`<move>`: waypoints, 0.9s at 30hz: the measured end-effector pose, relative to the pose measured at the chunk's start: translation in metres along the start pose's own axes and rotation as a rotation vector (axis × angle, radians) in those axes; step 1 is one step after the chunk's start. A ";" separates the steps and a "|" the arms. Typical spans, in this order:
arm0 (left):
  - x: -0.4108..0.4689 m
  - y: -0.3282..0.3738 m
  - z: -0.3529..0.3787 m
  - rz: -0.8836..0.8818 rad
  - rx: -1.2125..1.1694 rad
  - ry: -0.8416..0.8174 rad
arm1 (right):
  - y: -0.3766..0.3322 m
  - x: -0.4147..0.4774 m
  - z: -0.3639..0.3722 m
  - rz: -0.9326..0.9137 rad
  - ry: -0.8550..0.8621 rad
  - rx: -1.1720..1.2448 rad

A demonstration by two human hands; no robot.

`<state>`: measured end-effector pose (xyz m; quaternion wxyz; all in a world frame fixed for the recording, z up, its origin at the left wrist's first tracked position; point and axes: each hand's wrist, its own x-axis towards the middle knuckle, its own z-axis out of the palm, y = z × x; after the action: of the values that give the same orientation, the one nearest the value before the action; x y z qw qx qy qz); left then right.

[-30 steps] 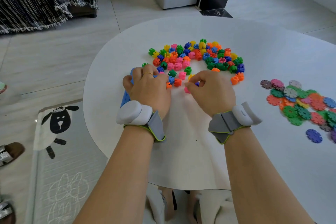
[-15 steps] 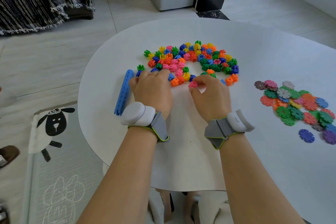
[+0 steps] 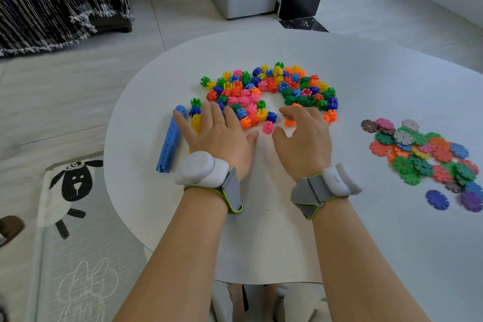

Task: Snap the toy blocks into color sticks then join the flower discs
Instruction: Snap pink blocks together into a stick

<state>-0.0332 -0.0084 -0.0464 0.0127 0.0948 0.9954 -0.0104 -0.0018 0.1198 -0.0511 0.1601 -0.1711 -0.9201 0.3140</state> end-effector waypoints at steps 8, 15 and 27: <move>0.004 0.013 0.000 -0.054 -0.110 0.065 | 0.003 0.003 -0.001 0.011 0.037 0.027; 0.018 -0.002 0.004 -0.140 -0.104 0.096 | 0.004 0.002 0.000 -0.015 0.019 0.056; 0.038 0.002 0.002 -0.156 -0.152 0.052 | 0.002 0.006 0.006 -0.043 0.169 0.111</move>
<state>-0.0706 0.0005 -0.0498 -0.0071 0.0159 0.9976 0.0667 -0.0088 0.1203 -0.0556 0.2533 -0.1681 -0.8879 0.3452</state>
